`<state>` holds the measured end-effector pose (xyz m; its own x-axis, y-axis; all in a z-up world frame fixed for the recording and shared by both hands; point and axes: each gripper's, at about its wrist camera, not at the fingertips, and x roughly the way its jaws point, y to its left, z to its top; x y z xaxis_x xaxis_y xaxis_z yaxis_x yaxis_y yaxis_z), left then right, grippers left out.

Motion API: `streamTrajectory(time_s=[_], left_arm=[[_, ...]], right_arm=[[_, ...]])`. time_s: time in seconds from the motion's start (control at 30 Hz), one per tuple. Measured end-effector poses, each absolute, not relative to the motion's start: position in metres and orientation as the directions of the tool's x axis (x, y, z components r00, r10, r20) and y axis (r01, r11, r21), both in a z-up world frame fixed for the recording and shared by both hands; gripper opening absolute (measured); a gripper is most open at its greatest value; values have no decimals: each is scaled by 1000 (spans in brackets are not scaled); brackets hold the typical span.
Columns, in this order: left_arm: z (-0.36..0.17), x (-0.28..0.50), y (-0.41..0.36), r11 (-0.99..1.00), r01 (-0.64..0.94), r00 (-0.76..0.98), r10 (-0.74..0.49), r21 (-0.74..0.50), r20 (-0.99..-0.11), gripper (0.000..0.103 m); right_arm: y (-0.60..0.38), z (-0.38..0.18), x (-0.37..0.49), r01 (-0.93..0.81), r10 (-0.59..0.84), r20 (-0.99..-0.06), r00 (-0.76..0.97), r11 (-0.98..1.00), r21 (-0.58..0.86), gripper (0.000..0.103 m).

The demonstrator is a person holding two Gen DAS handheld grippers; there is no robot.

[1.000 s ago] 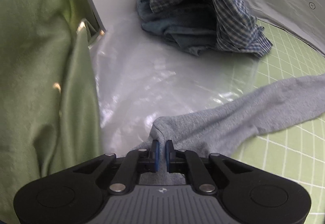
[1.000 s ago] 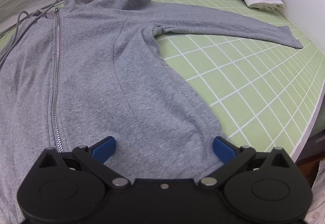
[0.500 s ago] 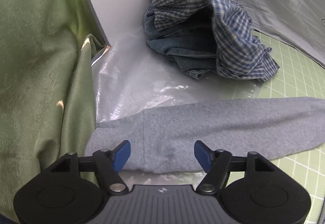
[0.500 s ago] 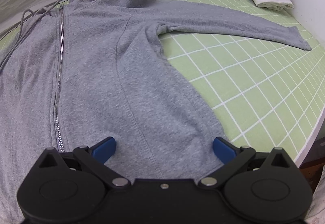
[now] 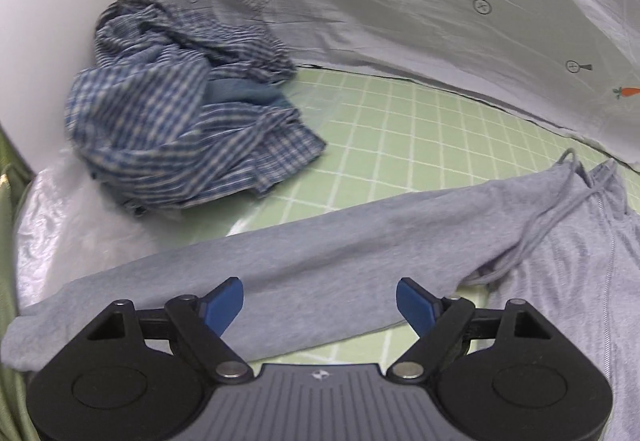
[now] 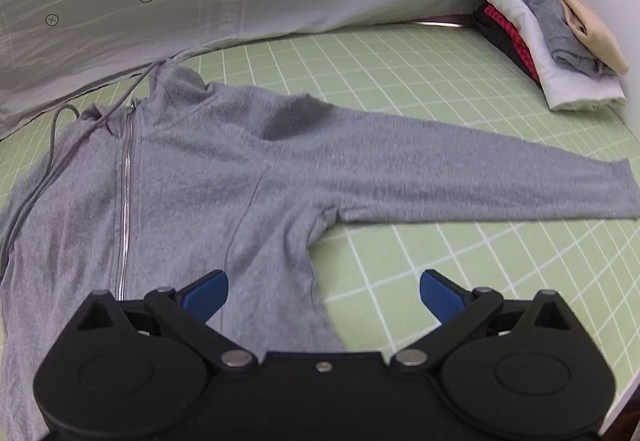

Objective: Fold clothes

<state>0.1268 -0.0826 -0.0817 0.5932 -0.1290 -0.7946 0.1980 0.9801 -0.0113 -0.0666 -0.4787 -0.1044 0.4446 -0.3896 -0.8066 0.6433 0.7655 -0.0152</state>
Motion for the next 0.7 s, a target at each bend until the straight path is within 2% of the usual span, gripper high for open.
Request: streamTrajectory(time_s=[0.13, 0.43, 0.57, 0.63, 0.67, 0.7], left_arm=[[-92, 151, -138, 967, 253, 587, -172, -22, -792, 90], [-131, 220, -233, 935, 352, 484, -227, -50, -845, 90], [-140, 231, -267, 884, 451, 413, -333, -127, -848, 90], [-144, 233, -278, 861, 481, 383, -374, -163, -844, 84], [-145, 233, -284, 854, 493, 375, -381, -167, -845, 72], [-146, 233, -287, 847, 501, 360, -392, -179, -847, 52]], right_arm=[[-511, -101, -27, 610, -375, -791, 483, 792, -3, 103], [-563, -122, 74, 537, -295, -792, 535, 842, 49, 103], [-568, -138, 103, 496, -227, -801, 554, 863, 99, 102], [-569, -145, 114, 473, -188, -805, 563, 872, 128, 94], [-569, -148, 117, 464, -167, -808, 565, 874, 144, 91], [-570, -150, 118, 462, -146, -811, 566, 871, 166, 84]])
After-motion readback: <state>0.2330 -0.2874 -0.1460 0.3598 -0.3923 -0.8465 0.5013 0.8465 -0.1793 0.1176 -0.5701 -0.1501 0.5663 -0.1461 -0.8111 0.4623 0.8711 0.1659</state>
